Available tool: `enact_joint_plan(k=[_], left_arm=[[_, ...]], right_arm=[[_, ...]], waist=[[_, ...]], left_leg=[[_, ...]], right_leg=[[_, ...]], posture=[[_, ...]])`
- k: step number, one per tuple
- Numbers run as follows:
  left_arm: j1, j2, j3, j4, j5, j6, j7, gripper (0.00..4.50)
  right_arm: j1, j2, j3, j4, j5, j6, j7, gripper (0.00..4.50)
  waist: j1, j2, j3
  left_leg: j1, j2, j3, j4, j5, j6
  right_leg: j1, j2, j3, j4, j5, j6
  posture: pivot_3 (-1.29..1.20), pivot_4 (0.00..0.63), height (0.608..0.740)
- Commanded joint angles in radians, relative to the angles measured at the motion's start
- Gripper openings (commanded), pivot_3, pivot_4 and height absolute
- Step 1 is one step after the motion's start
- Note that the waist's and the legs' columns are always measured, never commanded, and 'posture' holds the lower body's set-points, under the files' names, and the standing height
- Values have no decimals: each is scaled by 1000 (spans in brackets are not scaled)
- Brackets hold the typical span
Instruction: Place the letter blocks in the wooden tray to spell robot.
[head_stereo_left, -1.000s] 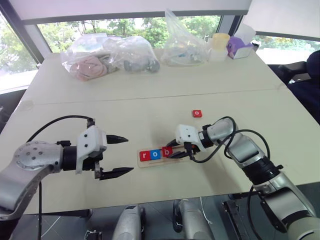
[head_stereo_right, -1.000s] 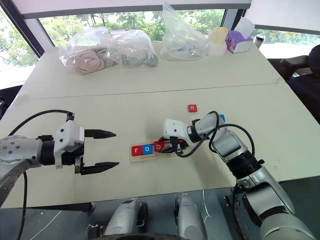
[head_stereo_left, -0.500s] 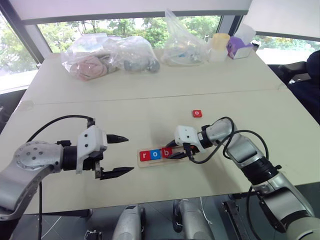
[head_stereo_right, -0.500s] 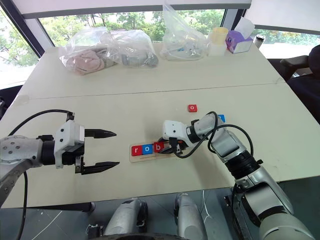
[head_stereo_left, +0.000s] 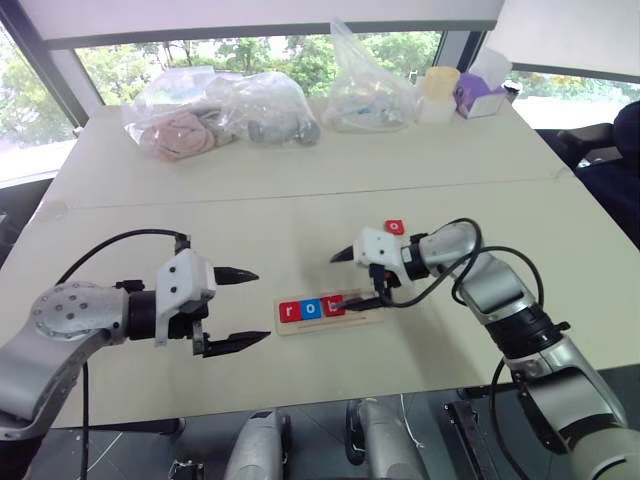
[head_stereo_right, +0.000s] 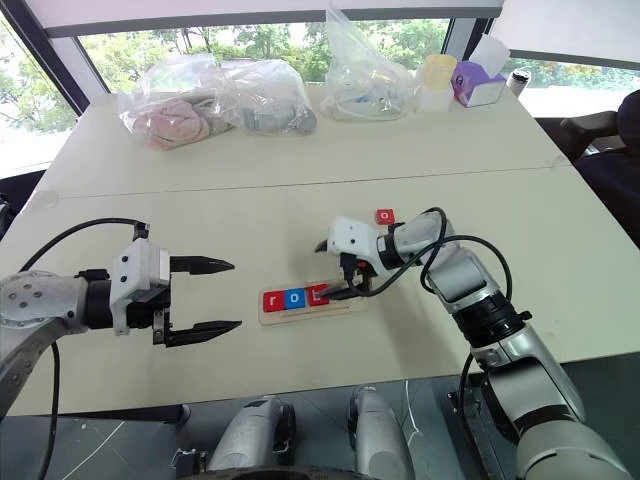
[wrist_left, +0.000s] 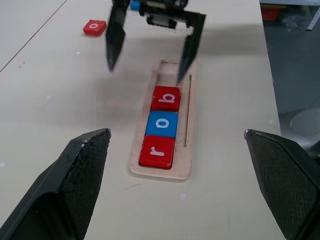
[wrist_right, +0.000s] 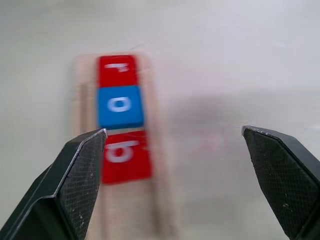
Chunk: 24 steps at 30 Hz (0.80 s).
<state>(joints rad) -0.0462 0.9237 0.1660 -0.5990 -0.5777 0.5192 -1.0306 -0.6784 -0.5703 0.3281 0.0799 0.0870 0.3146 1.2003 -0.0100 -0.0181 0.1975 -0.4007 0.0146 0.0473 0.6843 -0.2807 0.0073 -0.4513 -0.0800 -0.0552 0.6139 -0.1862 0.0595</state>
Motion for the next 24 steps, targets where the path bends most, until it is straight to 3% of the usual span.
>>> enact_joint_plan(k=[1, 5, 12, 18, 24], left_arm=[[-18, -8, -20, -4, 5, -21, 1, 4500], [-25, -18, -37, 0, 9, -28, 6, 4500], [-40, -33, -63, 7, 20, -35, 13, 4500], [-52, -36, -72, 12, 22, -37, 17, 4500], [-58, -37, -70, 14, 28, -36, 25, 4500]], right_arm=[[-23, -13, -72, 59, -54, -39, -134, 4441], [-43, 7, -133, 179, -138, 1, -369, 4441], [-24, 219, -308, 123, -155, 346, -814, 4441], [-44, 366, -423, 126, -113, 510, -1015, 4441], [-48, 415, -423, 131, -97, 587, -1071, 4441]], waist=[[0, 0, 0], [0, 0, 0], [-6, 0, 0], [-2, 0, 0], [-6, 1, -1]], left_leg=[[0, 0, 0, 0, 0, 0], [0, 0, 2, 0, 0, -1], [0, 0, 1, -1, 0, -1], [-1, 0, 0, -1, 0, -1], [-1, 0, -1, -1, 0, -1]], right_leg=[[0, 0, 0, 0, 0, 0], [0, 0, 0, 0, 0, 0], [-1, 1, 1, 1, 2, 3], [-2, 1, 1, 2, 2, 2], [-2, 1, 1, 1, 2, 2]], posture=[[0, 150, 740], [0, 150, 740], [0, 150, 740], [0, 150, 740], [0, 150, 740]])
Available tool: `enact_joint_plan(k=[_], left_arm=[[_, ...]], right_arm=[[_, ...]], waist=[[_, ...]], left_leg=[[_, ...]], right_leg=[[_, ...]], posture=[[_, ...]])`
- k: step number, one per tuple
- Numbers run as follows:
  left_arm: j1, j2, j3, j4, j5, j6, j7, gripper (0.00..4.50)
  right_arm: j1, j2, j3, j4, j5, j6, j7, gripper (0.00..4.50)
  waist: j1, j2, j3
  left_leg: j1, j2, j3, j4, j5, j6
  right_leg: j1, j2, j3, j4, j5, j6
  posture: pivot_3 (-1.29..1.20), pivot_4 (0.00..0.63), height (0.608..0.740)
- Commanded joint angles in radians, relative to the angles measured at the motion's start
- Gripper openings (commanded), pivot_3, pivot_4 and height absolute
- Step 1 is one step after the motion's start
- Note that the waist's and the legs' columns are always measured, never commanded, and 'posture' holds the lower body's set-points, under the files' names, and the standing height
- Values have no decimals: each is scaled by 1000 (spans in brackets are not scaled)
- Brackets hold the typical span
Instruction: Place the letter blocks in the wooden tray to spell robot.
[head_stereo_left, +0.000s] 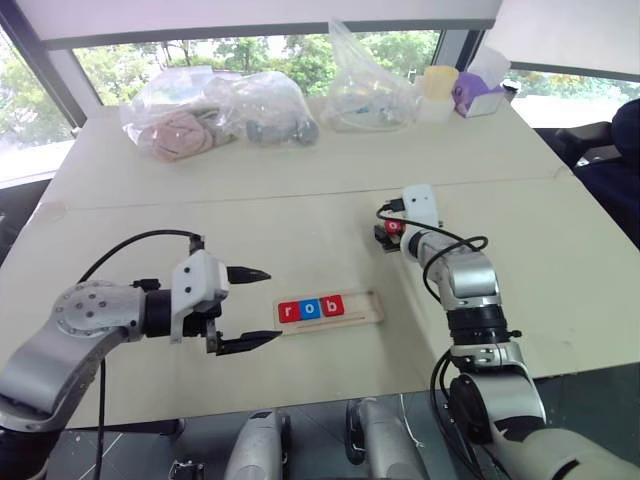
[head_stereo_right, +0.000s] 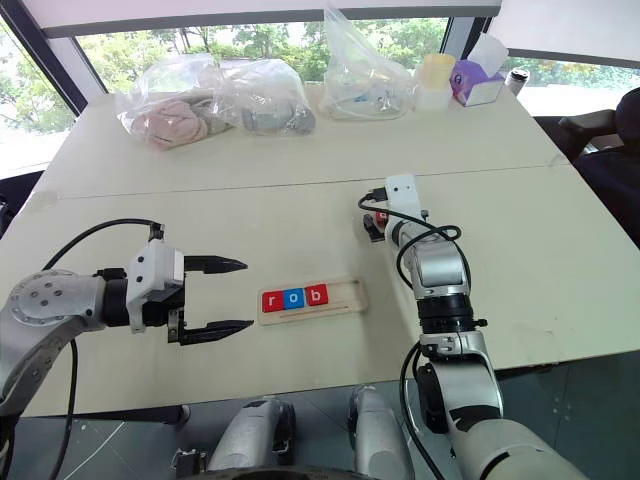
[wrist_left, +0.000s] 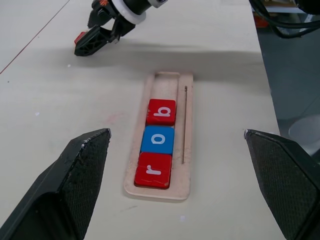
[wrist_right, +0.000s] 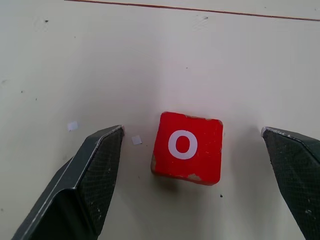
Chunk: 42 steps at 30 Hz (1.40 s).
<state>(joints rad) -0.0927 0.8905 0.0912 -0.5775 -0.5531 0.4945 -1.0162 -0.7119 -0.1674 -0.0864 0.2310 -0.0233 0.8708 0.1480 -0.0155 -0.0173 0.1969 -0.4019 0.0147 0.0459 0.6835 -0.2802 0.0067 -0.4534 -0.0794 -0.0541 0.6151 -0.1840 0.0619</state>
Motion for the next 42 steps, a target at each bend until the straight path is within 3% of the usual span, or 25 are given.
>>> enact_joint_plan(k=[1, 3, 6, 11, 15, 21, 27, 34, 41, 42], left_arm=[[-12, -5, 5, -8, 4, -11, 12, 4500], [-12, -5, 5, -9, 4, -11, 15, 4500], [-12, -7, 1, -14, 3, -10, 24, 4500], [-19, -12, -5, -10, 6, -11, 28, 4500], [-26, -19, -13, -10, 5, -11, 27, 4500], [-57, -44, -60, 6, 21, -21, 18, 4500], [-65, -53, -74, 13, 20, -20, 12, 4500], [-77, -49, -63, 27, 14, -13, 9, 4500], [-86, -43, -64, 35, 19, -15, 7, 4500], [-86, -42, -63, 35, 20, -15, 7, 4500]], right_arm=[[-13, 14, -7, -22, 18, 38, -19, 4441], [-11, 17, -3, -26, 27, 43, -20, 4441], [-17, 39, -9, -14, 40, 50, -37, 3624], [-16, 54, -2, -39, 54, 81, -46, 1176], [5, 32, 8, -152, 77, 160, -19, 1182], [227, -87, 35, -627, 121, 435, 41, 1182], [346, -63, -48, -947, 130, 723, 12, 1182], [455, 14, -45, -1047, 125, 744, -44, 1182], [466, 29, -48, -1032, 141, 744, -50, 1182], [472, 29, -44, -1032, 144, 744, -49, 1682]], waist=[[0, 0, 0], [0, 0, 0], [-1, 0, 0], [0, 0, 0], [1, 0, 0], [6, 0, 0], [-1, 0, 0], [2, 0, -1], [2, 0, -1], [2, 0, -1]], left_leg=[[0, 0, 0, 0, 0, 0], [0, 0, 0, 0, 0, 0], [0, 0, -1, 0, 0, 0], [0, 0, -1, 0, 0, 0], [0, 0, -1, 0, 0, 0], [-5, -1, -2, 0, 0, 0], [-4, 1, -1, 0, 0, 0], [-4, 1, -2, 0, 0, 0], [-5, 1, -1, 0, 0, 0], [-5, 1, -1, 0, 0, 0]], right_leg=[[0, 0, 0, 0, 0, 0], [0, 0, 0, 0, 0, 0], [0, 1, 0, 0, 0, 0], [0, 1, 0, 0, 0, 0], [0, 1, 0, 0, -1, -1], [-5, 0, 0, -1, 0, 1], [-6, 1, 0, 0, -2, -1], [-6, 2, -1, 0, -3, -1], [-6, 0, 0, -2, -3, -1], [-6, 0, 0, -2, -3, -1]], posture=[[0, 150, 740], [0, 150, 740], [0, 150, 740], [0, 150, 740], [0, 150, 740], [0, 150, 740], [0, 150, 740], [0, 150, 740], [0, 150, 740], [0, 150, 740]])
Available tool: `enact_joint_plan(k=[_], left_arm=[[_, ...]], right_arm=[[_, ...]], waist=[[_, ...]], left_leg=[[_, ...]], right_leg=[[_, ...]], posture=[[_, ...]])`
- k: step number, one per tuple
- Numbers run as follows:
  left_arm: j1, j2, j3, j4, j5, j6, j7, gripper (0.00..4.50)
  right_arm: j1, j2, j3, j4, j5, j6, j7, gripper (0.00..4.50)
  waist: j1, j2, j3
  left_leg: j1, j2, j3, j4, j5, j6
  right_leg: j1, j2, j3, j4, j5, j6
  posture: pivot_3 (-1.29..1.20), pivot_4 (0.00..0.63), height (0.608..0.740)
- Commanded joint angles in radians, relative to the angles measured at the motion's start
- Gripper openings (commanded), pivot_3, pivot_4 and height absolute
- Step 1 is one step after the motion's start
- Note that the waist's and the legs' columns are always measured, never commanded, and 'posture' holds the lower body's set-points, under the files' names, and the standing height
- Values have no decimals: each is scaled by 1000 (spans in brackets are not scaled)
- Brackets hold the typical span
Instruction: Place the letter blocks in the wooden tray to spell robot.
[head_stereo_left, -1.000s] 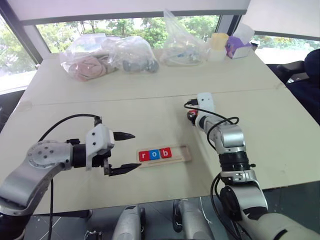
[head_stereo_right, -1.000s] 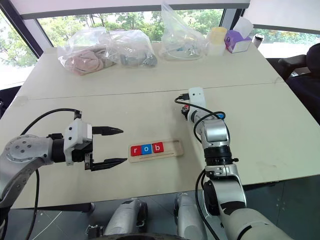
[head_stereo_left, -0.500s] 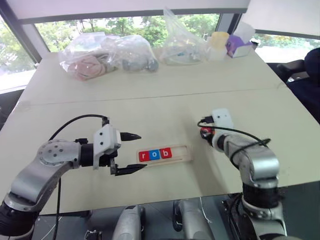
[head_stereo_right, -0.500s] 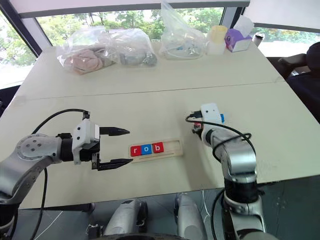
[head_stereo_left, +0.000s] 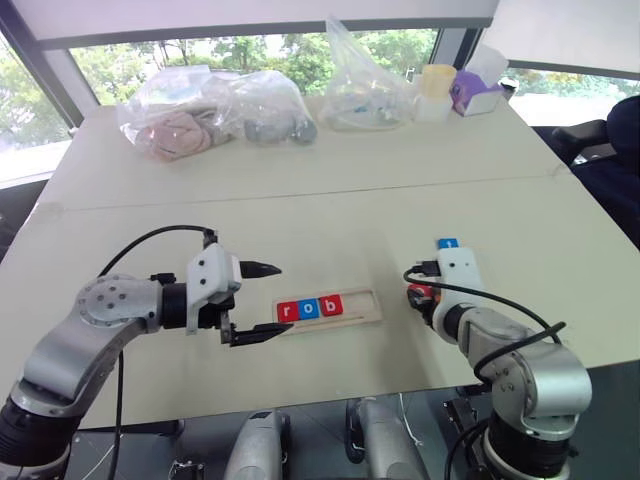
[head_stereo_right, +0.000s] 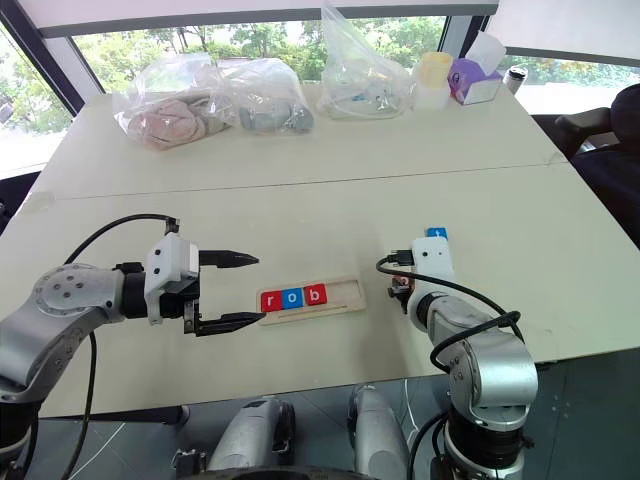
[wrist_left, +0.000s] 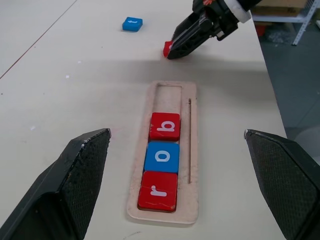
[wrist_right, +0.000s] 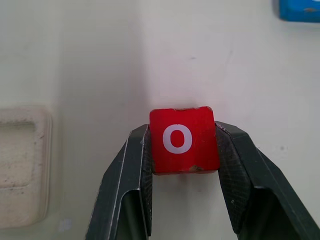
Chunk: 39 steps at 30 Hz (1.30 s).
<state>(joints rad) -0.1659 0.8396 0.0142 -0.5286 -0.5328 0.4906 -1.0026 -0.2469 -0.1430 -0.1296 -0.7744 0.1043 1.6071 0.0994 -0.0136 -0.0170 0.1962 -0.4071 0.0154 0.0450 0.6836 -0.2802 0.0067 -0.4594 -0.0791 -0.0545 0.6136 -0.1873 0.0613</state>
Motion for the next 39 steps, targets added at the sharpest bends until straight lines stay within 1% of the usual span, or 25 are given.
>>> enact_joint_plan(k=[1, 3, 5, 6, 10, 12, 14, 16, 18, 21, 24, 26, 32, 35, 39], left_arm=[[-14, 9, 14, -13, 1, -12, -7, 4500], [-12, 11, 19, -15, -1, -10, -5, 4500], [-7, 13, 23, -18, -2, -11, -4, 4500], [-6, 13, 22, -17, 0, -13, -4, 4500], [-14, 7, 16, -13, 4, -16, 1, 4500], [-19, 4, 11, -7, 8, -21, 1, 4500], [-22, -1, 6, -4, 12, -25, 2, 4500], [-24, -4, 3, -2, 13, -28, 2, 4500], [-30, -6, 0, 2, 15, -28, 2, 4500], [-38, -10, -6, 9, 25, -37, -1, 4500], [-42, -15, -9, 13, 33, -42, -3, 4500], [-43, -18, -10, 13, 36, -42, -2, 4500], [-16, -22, -2, 3, 41, -58, 1, 4500], [-3, -20, 2, 3, 44, -69, 1, 4500], [6, -26, 4, 10, 48, -84, 5, 4500]], right_arm=[[10, 5, 2, -25, 18, 7, 0, 2238], [-2, -10, 0, -21, 23, 7, 7, 3169], [-24, -48, 0, -17, 47, 7, 36, 4248], [-35, -75, 3, -16, 70, 7, 64, 4452], [-119, -277, 22, 7, 223, -11, 277, 4452], [-141, -400, 47, 37, 268, -101, 378, 4452], [-138, -535, 61, 93, 308, -282, 545, 4452], [-97, -653, 91, 151, 285, -539, 700, 4452], [-52, -736, 118, 236, 251, -768, 834, 4452], [-18, -808, 174, 389, 186, -1051, 975, 4452], [-34, -830, 230, 538, 123, -1262, 1064, 4452], [-59, -826, 251, 615, 97, -1347, 1096, 4452], [-167, -778, 291, 844, 50, -1461, 1147, 4452], [-189, -763, 301, 890, 52, -1471, 1177, 4452], [-184, -761, 330, 928, 24, -1496, 1211, 4452]], waist=[[0, 0, 0], [0, 0, 0], [0, 0, 0], [0, 0, 0], [0, 0, 0], [1, 0, 0], [3, 0, 0], [4, -1, 0], [3, -2, 0], [3, -2, 0], [3, -2, 0], [1, -2, 0], [4, -2, 0], [6, -2, 0], [9, -2, 0]], left_leg=[[0, 0, 0, 0, 0, 0], [0, 0, -1, 0, 0, 0], [0, 0, -1, 0, 0, 0], [0, 0, 0, 0, 0, 0], [0, 0, 0, 0, 0, 0], [0, 0, -1, 0, 0, 0], [0, 0, -1, -1, 0, 0], [0, -1, -1, -1, 0, 0], [0, -2, -1, -1, 0, 0], [0, -2, 0, 0, 0, 0], [0, -2, 2, 0, 0, 0], [1, -2, 2, 0, 0, 0], [1, -2, 3, 0, 0, 0], [1, -1, 3, 0, 0, 0], [1, -1, 3, 1, 0, 0]], right_leg=[[0, 0, 0, 0, 0, 0], [0, 0, 0, 0, 0, 0], [0, 0, 0, 0, 0, 0], [0, 0, 0, 0, 0, 0], [0, 0, 0, 0, 0, 0], [0, 0, 0, 0, 0, 0], [0, 0, -1, -1, -1, 0], [1, 0, 0, -1, -1, 1], [1, 0, 0, -2, -1, 2], [2, 0, 0, -2, -1, 2], [3, 0, 0, -2, -1, 2], [2, 1, 0, -1, -1, 2], [2, 1, 0, 0, -1, 1], [2, 1, 0, 0, 0, 0], [2, 0, 0, 0, 2, -2]], posture=[[0, 150, 740], [0, 150, 740], [0, 150, 740], [0, 150, 740], [0, 150, 740], [0, 150, 740], [0, 150, 740], [0, 150, 740], [0, 150, 740], [0, 150, 740], [0, 150, 740], [0, 150, 740], [0, 150, 740], [0, 150, 740], [0, 150, 740]])
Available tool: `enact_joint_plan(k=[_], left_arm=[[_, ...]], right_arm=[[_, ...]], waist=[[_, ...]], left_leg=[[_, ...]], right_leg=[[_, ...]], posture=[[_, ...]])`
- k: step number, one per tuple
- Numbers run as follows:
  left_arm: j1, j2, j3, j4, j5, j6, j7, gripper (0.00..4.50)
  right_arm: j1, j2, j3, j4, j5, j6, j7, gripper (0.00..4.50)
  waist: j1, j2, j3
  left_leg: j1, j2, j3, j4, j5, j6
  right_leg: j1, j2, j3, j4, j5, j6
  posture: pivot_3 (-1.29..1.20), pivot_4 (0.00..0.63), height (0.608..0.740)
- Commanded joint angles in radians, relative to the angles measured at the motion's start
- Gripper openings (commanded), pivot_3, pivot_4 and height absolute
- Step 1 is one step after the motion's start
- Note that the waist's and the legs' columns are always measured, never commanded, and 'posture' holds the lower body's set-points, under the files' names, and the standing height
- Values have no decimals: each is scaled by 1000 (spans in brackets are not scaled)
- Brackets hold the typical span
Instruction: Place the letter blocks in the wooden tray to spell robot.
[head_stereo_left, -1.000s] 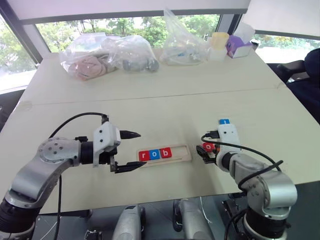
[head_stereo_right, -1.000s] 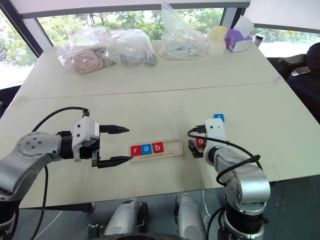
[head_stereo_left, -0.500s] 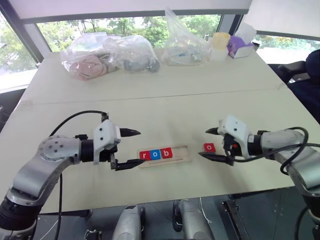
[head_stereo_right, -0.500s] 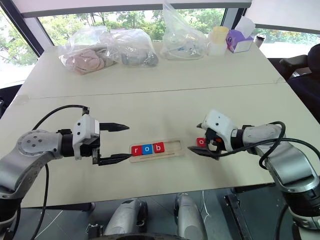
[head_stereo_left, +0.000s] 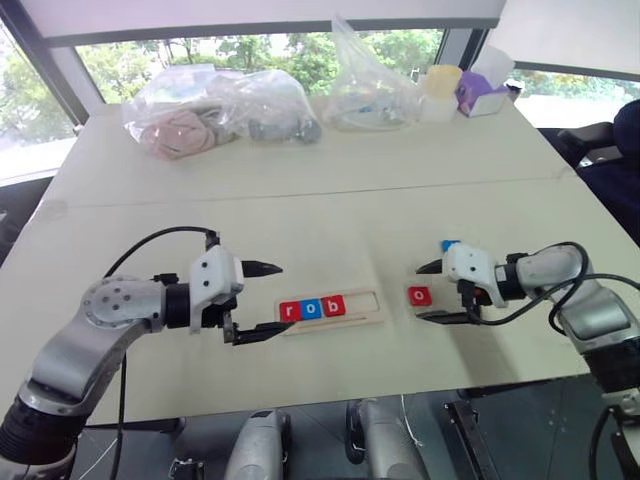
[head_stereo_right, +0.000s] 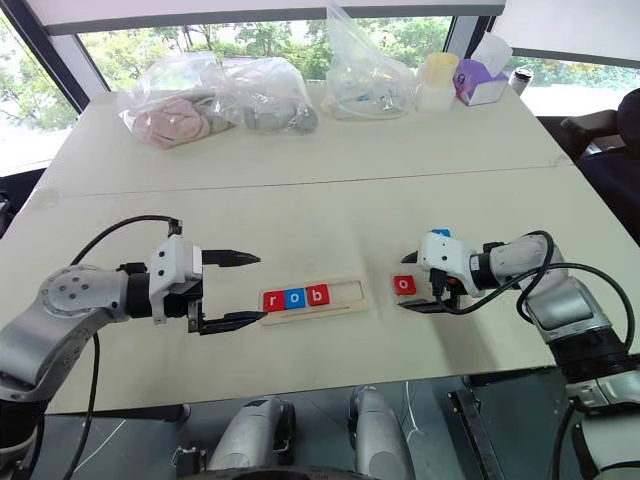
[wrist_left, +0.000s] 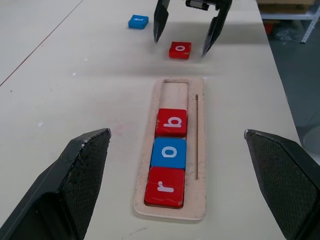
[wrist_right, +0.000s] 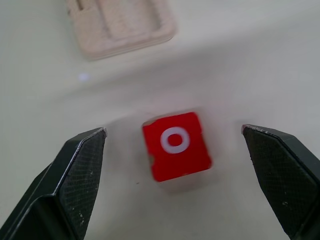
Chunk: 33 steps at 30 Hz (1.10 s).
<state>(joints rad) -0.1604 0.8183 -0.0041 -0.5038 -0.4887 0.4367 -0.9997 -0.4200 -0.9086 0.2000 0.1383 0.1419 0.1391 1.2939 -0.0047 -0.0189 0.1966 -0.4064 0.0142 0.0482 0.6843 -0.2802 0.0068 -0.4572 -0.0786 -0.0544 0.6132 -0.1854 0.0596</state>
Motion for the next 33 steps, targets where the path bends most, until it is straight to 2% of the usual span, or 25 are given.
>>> enact_joint_plan(k=[1, 9, 12, 16, 17, 26, 33], left_arm=[[0, -5, 22, -13, 5, -33, 2, 4500], [-2, -6, 19, 1, 9, -48, 3, 4500], [-8, -5, 18, -1, 7, -43, 5, 4500], [-14, -5, 17, -7, 6, -36, 10, 4500], [-14, -5, 17, -8, 5, -34, 11, 4500], [-18, -2, 17, -24, -4, -17, 18, 4500], [-33, -1, 15, -33, -14, 4, 22, 4500]], right_arm=[[-12, 6, 3, 25, -16, -33, 21, 4452], [-61, 34, 3, 114, -40, -66, 22, 4452], [-86, 46, 9, 156, -51, -81, 26, 3578], [-115, 56, 8, 175, -52, -80, 39, 1456], [-117, 58, 6, 162, -46, -69, 43, 1106], [-143, 125, 7, -190, 96, 218, 49, 1116], [-150, 201, 91, -226, 33, 221, -2, 1116]], waist=[[0, 0, 0], [-3, 0, 0], [-4, 0, 0], [-5, 0, 0], [-5, 0, 0], [-5, 0, 0], [-1, 0, 0]], left_leg=[[0, 0, 0, 0, 0, 0], [3, 0, 0, 0, 0, 0], [4, 0, 0, 0, 0, 0], [12, 1, 0, 0, 0, 0], [14, 1, 0, 0, 0, 0], [15, 2, -2, -1, 0, 0], [15, 1, -2, -1, 0, 0]], right_leg=[[0, 0, 0, 0, 0, 0], [3, 0, 0, 0, 0, 0], [5, 0, 0, 0, 0, 0], [12, 0, 0, 0, -2, 2], [14, 0, 0, 0, -3, 3], [14, 0, 0, 0, -3, 3], [14, -1, 0, -1, -3, 3]], posture=[[0, 150, 740], [0, 150, 740], [0, 150, 740], [0, 150, 740], [0, 150, 740], [0, 150, 740], [0, 150, 740]])
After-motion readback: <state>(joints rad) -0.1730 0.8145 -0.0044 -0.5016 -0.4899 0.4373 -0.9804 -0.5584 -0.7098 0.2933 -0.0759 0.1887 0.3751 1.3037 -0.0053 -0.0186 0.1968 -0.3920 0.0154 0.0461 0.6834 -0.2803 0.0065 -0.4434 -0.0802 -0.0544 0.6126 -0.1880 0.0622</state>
